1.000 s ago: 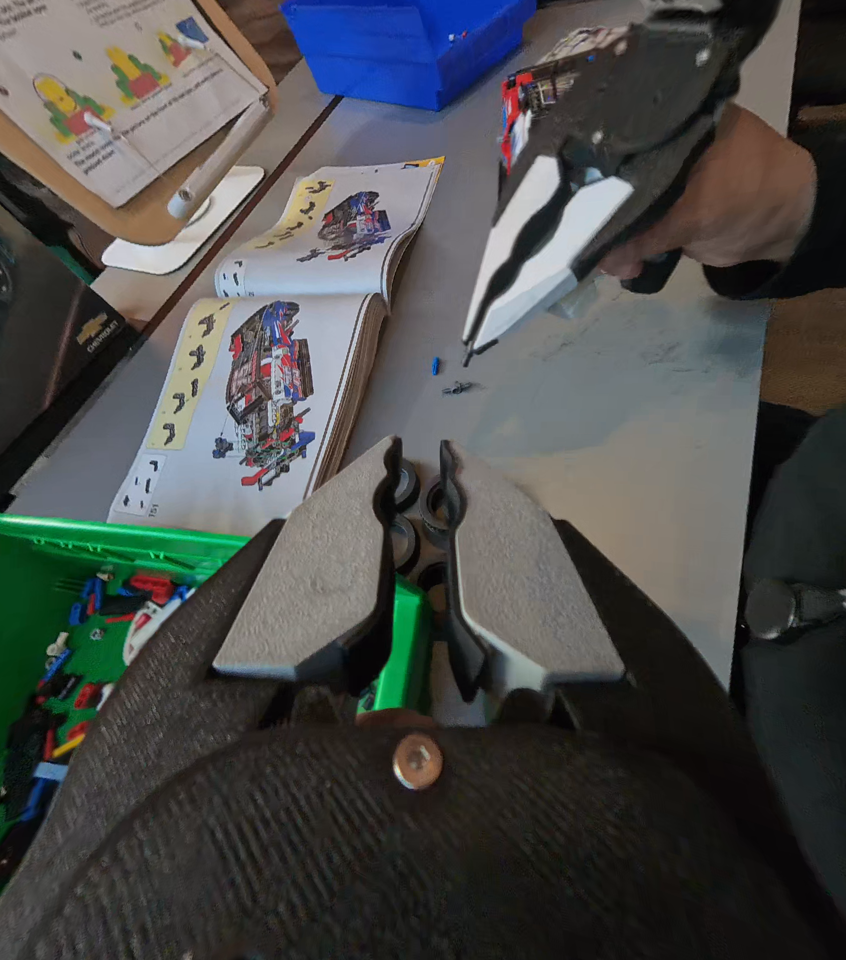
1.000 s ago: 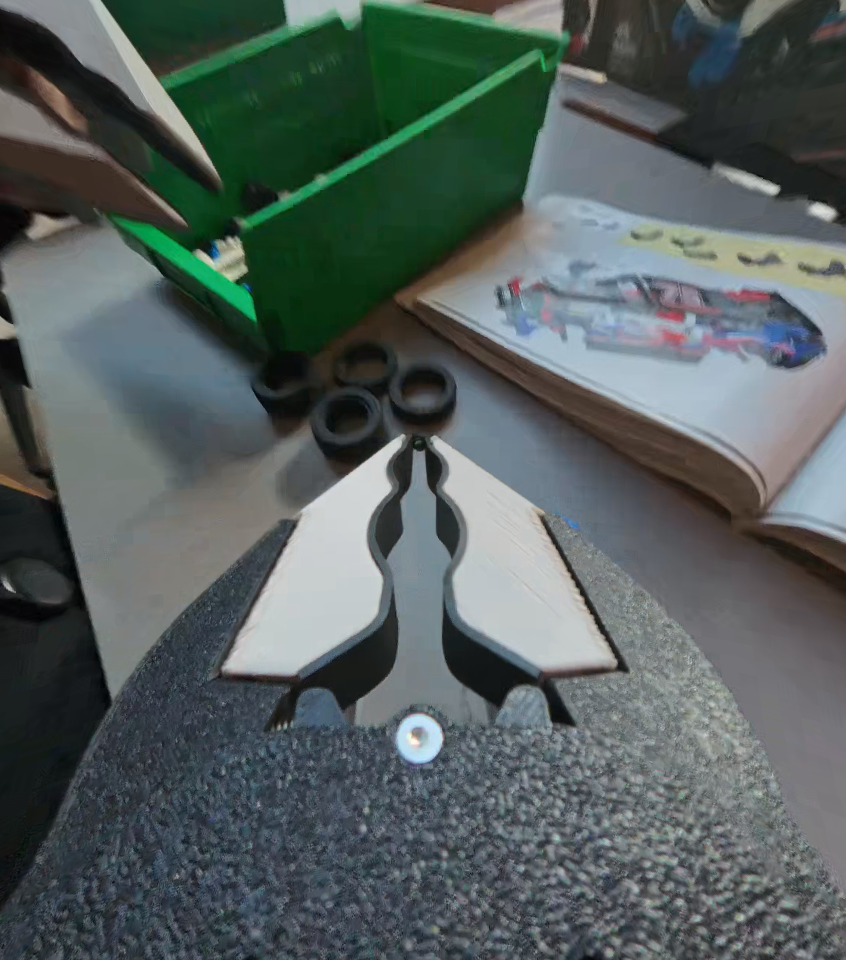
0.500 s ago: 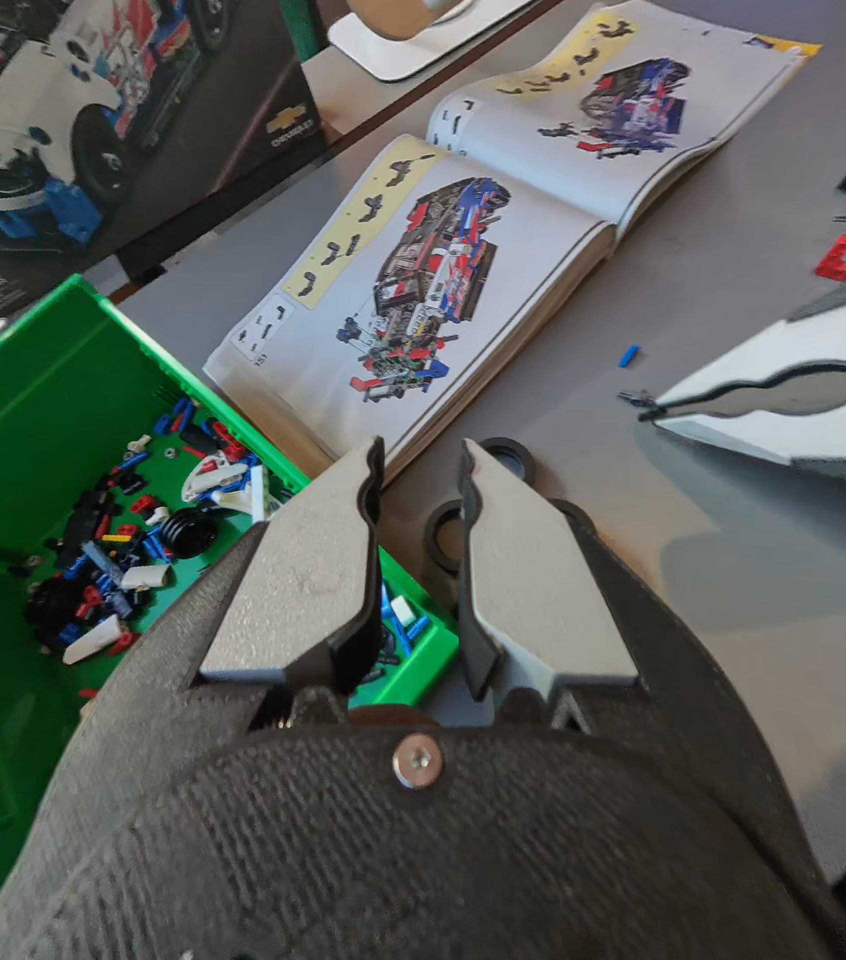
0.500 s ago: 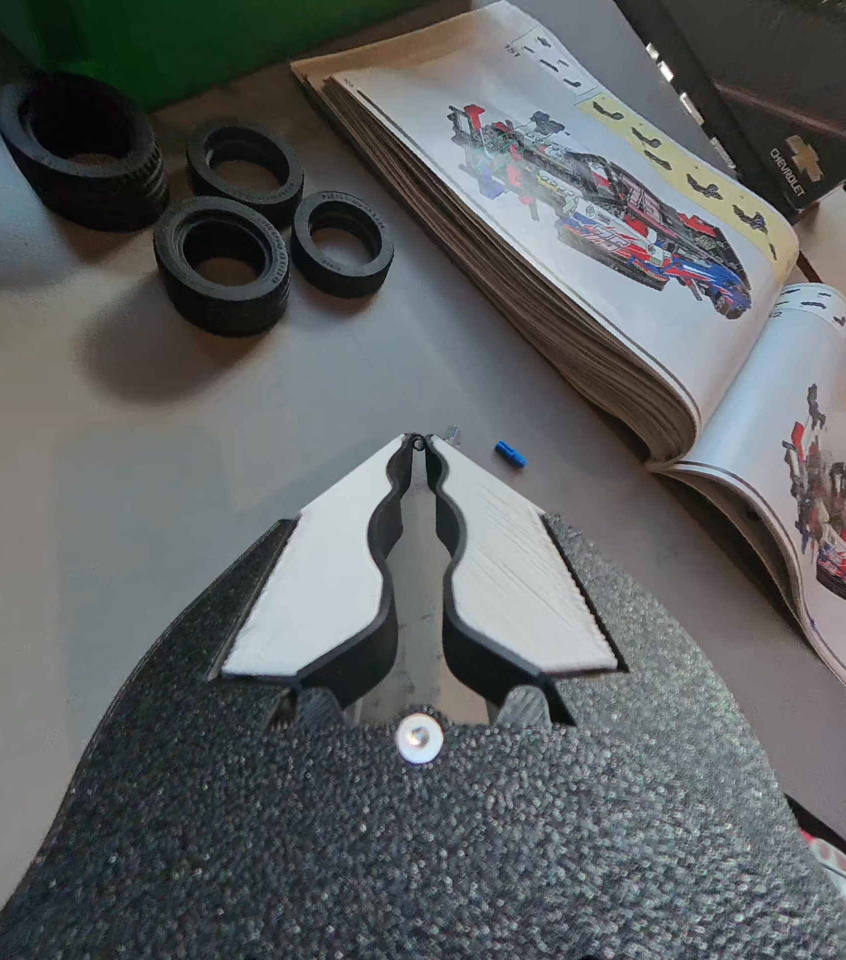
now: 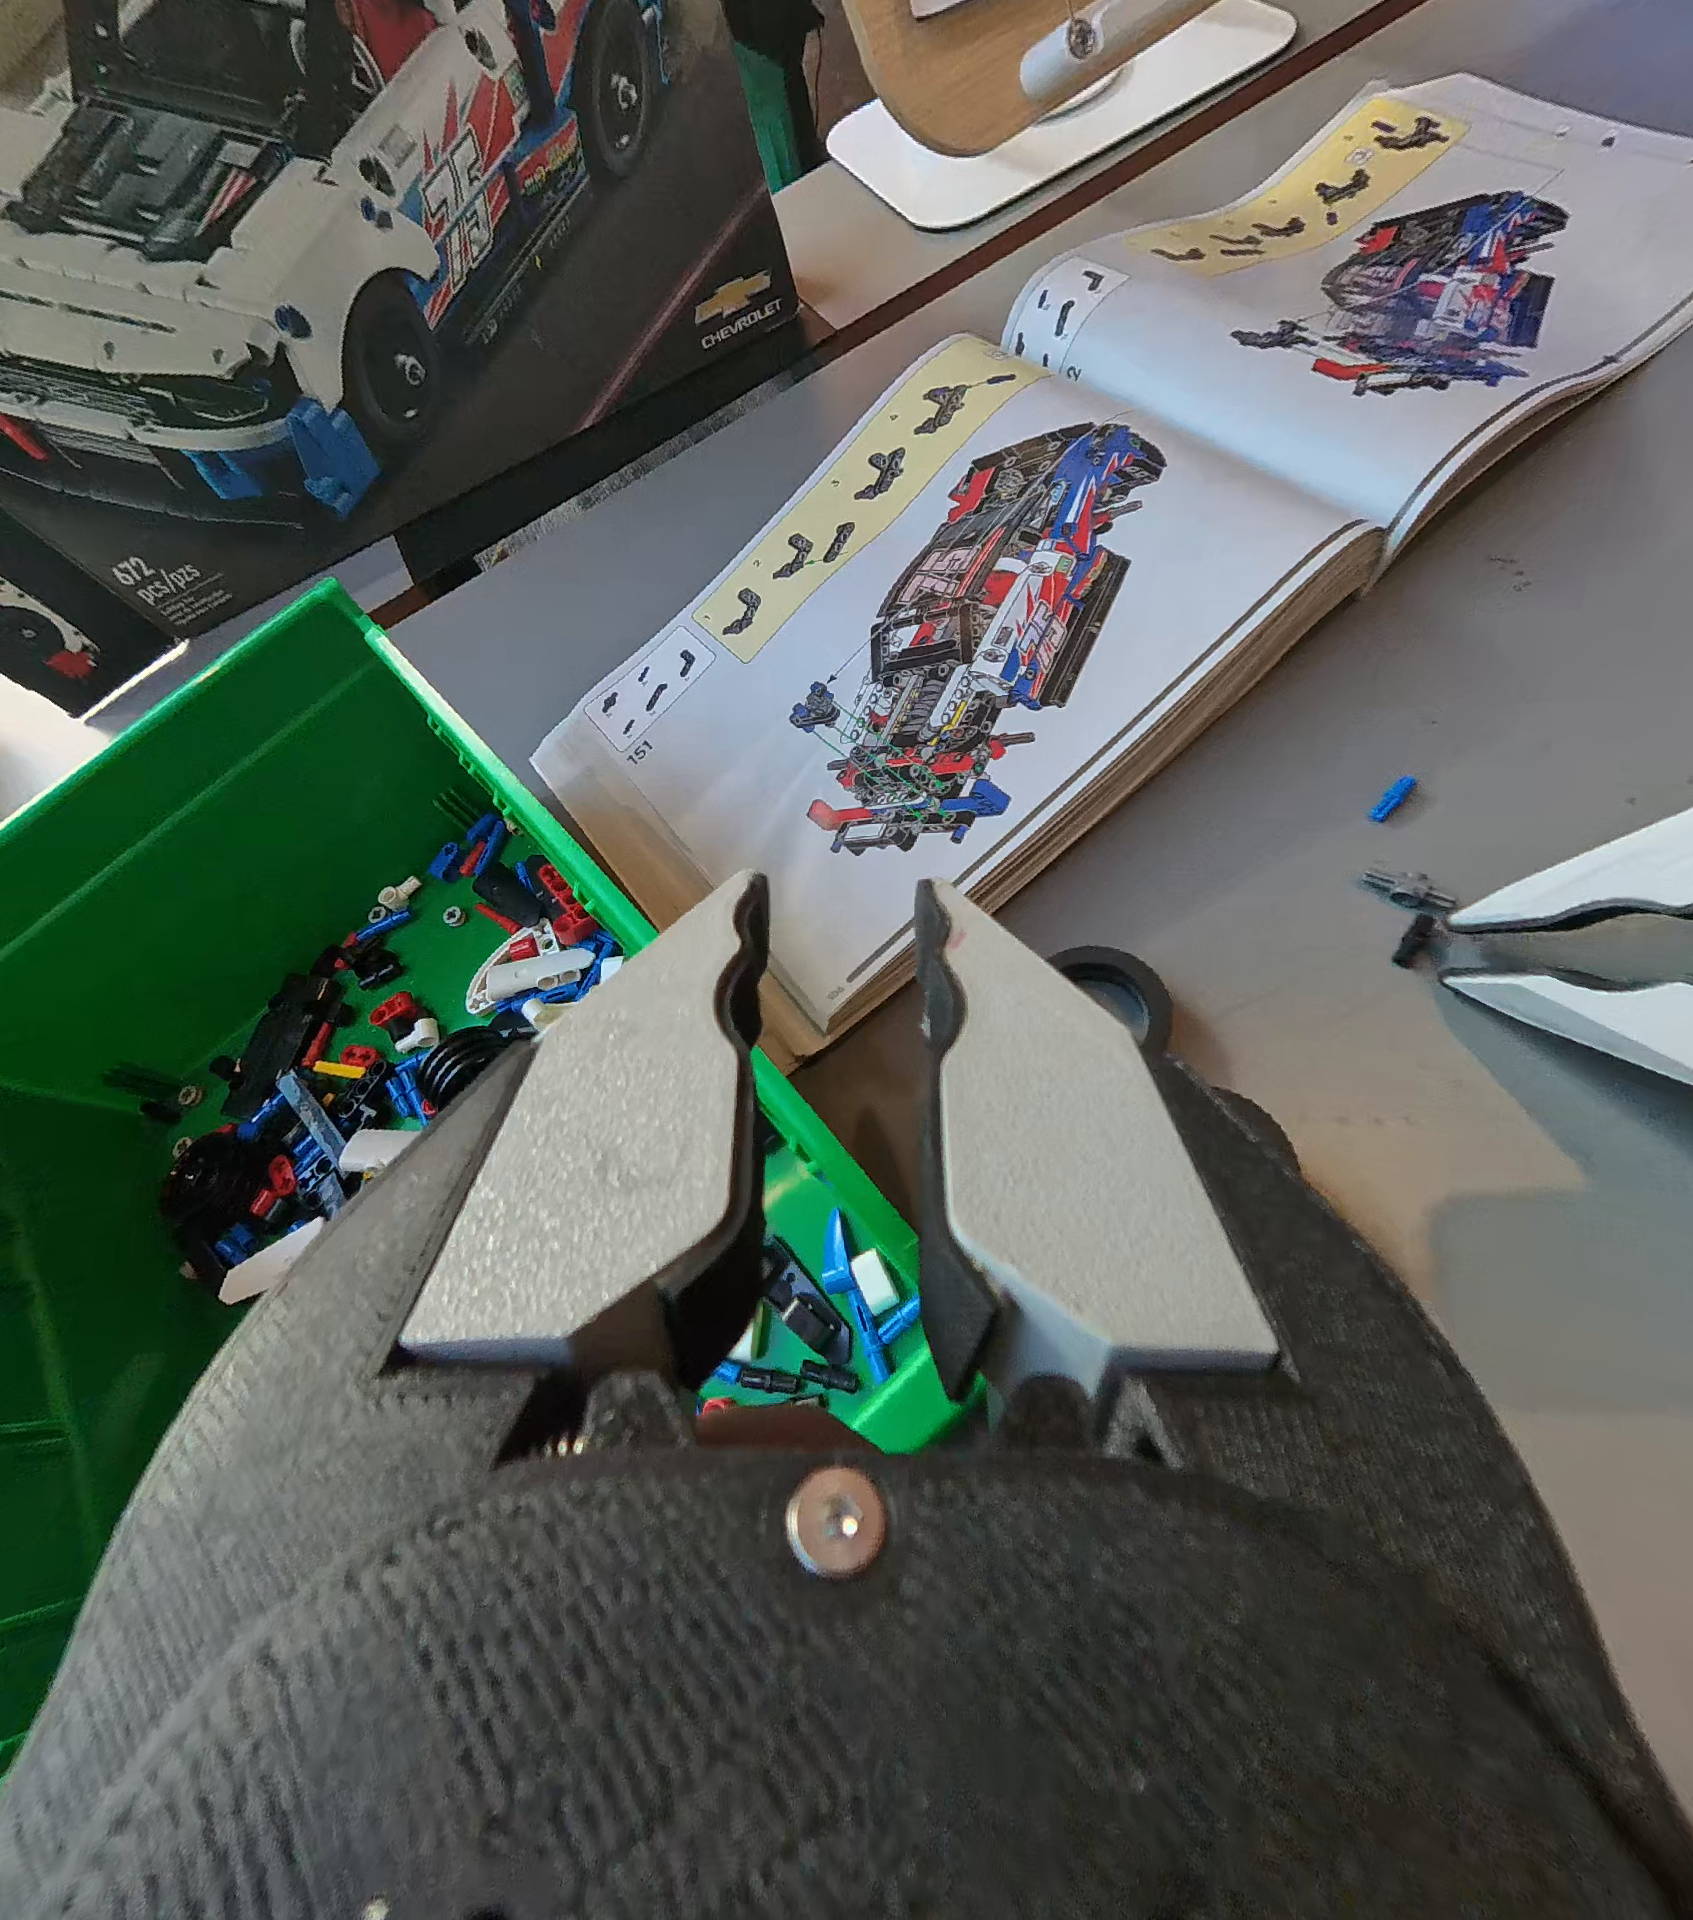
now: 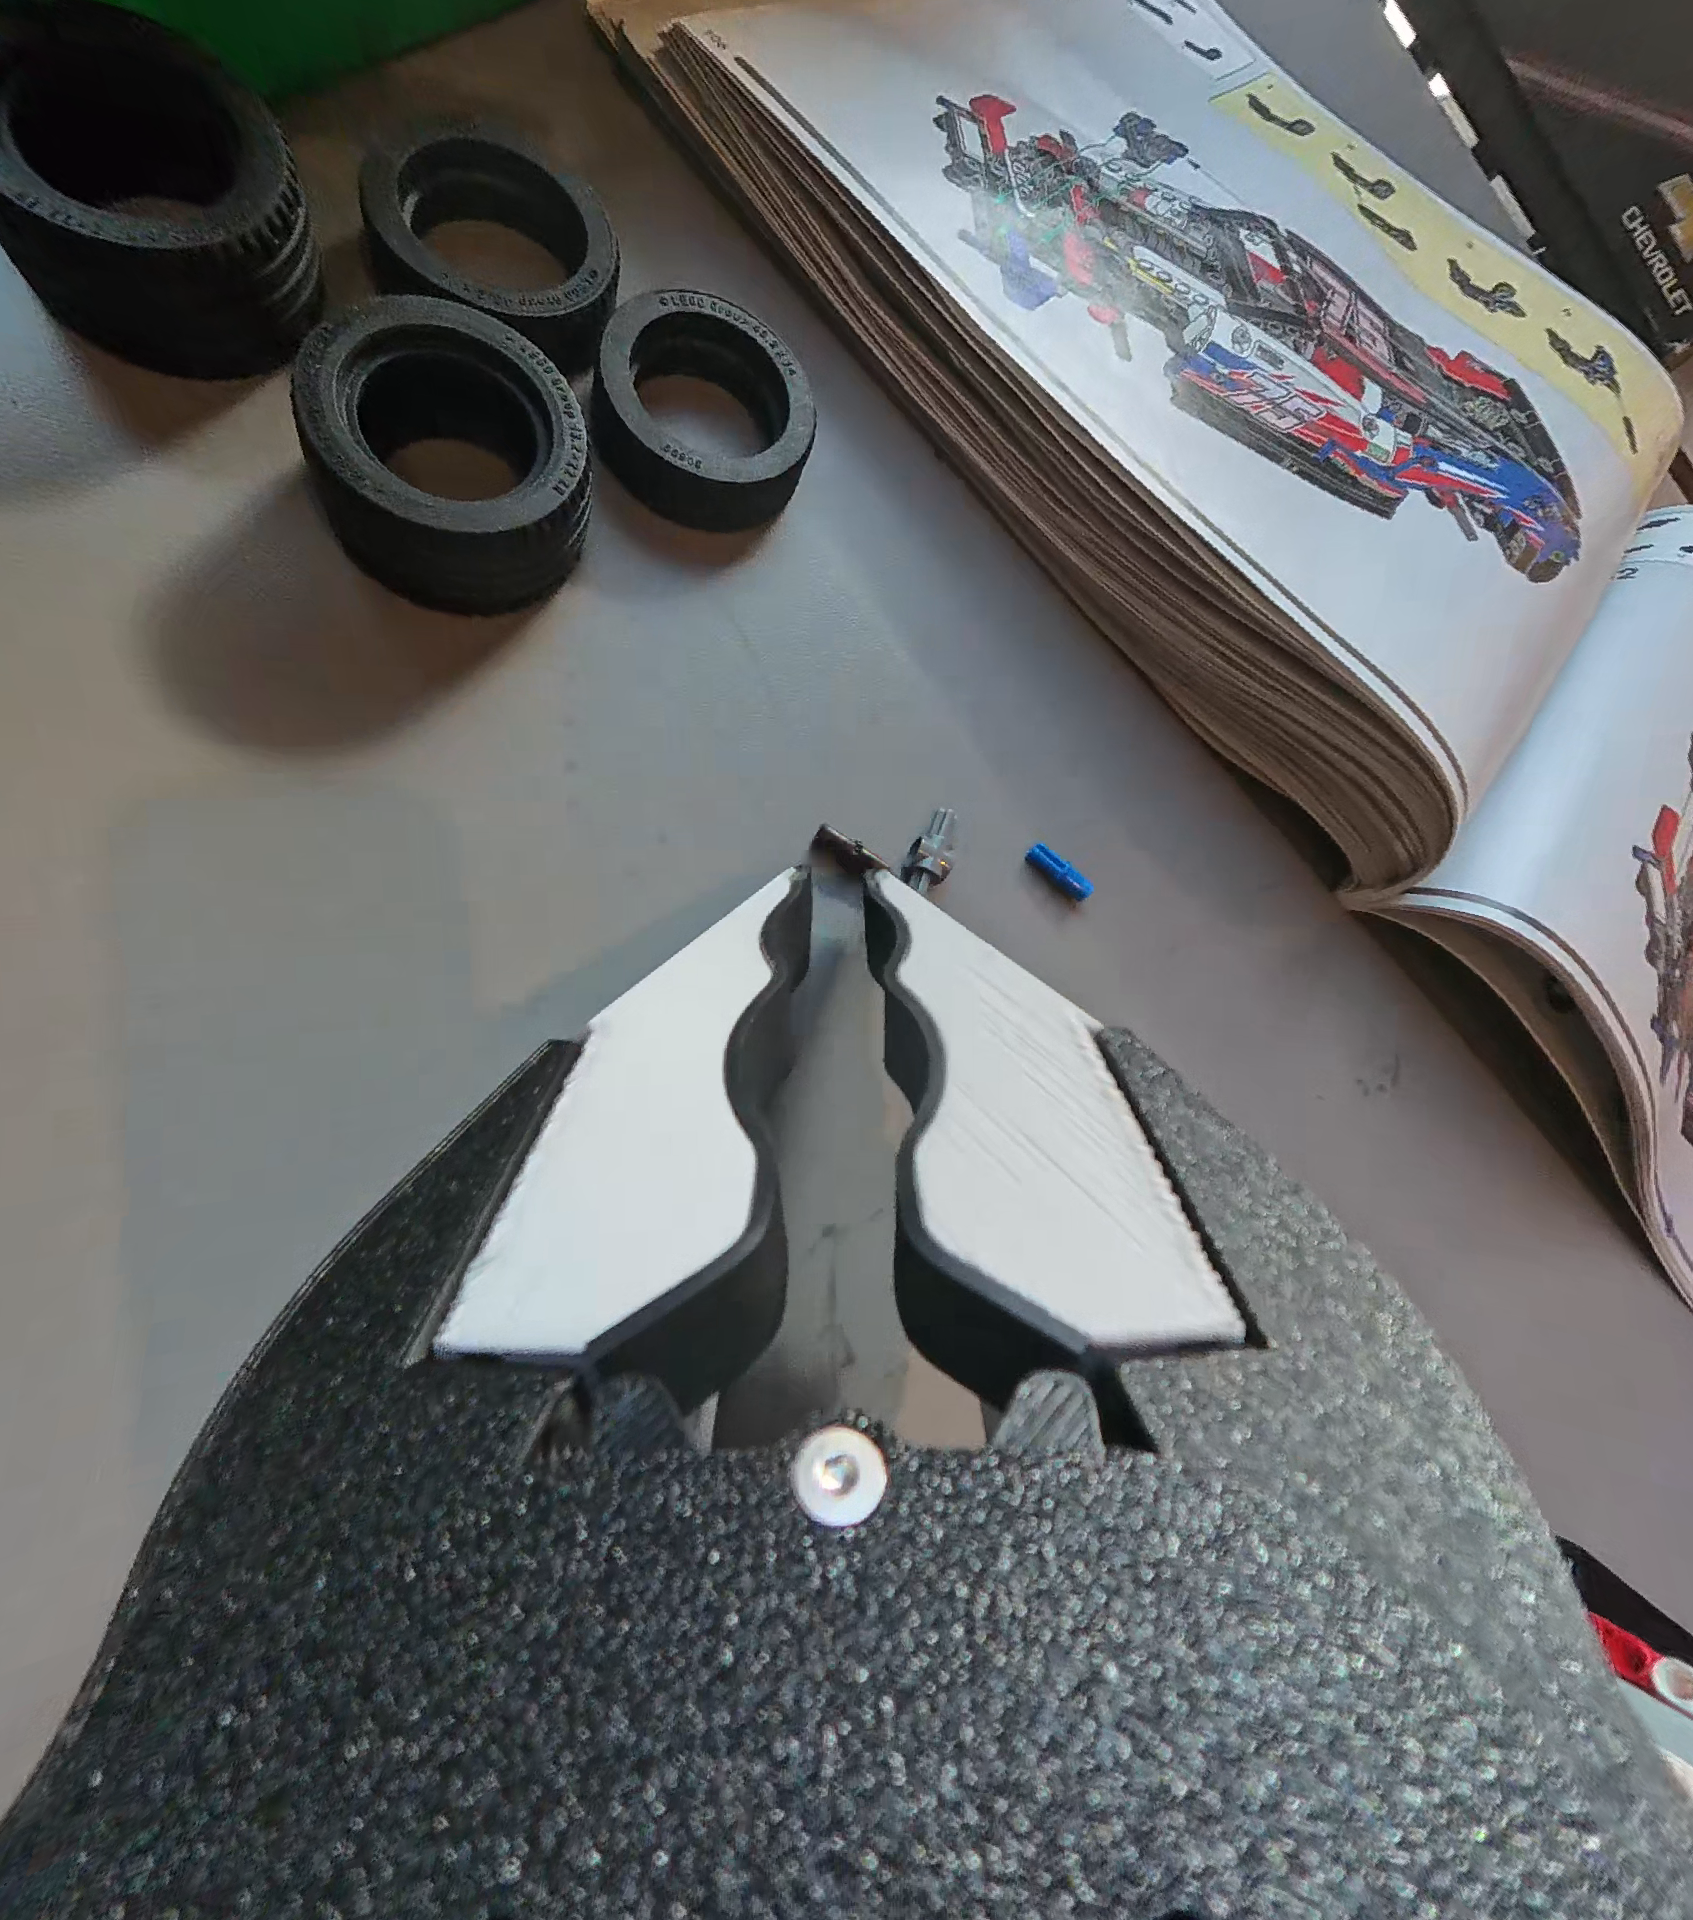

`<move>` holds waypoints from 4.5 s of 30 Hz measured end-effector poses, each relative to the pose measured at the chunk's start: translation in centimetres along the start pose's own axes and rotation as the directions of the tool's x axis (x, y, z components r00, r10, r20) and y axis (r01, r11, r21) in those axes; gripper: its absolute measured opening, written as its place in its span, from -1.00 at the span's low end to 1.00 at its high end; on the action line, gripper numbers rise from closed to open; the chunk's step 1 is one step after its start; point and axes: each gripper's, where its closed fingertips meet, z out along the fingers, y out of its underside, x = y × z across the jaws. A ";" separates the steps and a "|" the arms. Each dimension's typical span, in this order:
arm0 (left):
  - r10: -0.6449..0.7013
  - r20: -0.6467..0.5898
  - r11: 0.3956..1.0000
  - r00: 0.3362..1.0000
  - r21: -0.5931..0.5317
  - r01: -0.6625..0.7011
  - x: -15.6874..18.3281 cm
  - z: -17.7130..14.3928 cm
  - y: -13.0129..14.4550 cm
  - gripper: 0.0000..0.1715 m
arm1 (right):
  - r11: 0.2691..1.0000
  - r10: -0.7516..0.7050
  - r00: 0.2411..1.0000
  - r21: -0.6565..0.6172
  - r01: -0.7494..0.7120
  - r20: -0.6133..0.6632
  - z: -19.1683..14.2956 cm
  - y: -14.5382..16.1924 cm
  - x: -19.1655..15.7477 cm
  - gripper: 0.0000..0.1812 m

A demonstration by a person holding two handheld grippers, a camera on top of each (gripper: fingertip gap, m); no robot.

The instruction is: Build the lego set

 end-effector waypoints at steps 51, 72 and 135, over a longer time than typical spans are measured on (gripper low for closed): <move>-0.194 0.145 0.981 0.970 0.016 0.194 -8.2 -4.2 5.9 -0.52 | 0.978 0.184 0.973 0.129 -0.167 -0.139 3.8 -12.3 6.3 -0.53; -0.186 0.196 0.968 0.963 -0.129 0.213 -15.9 -0.7 5.6 -0.28 | 0.933 0.139 0.935 0.273 -0.234 0.327 1.2 -16.1 -1.8 -0.42; 0.262 -0.392 0.718 0.882 -0.532 -0.449 -15.5 4.2 11.1 -0.42 | 0.866 0.080 0.927 0.435 -0.246 0.365 -1.1 -11.7 -1.4 -0.64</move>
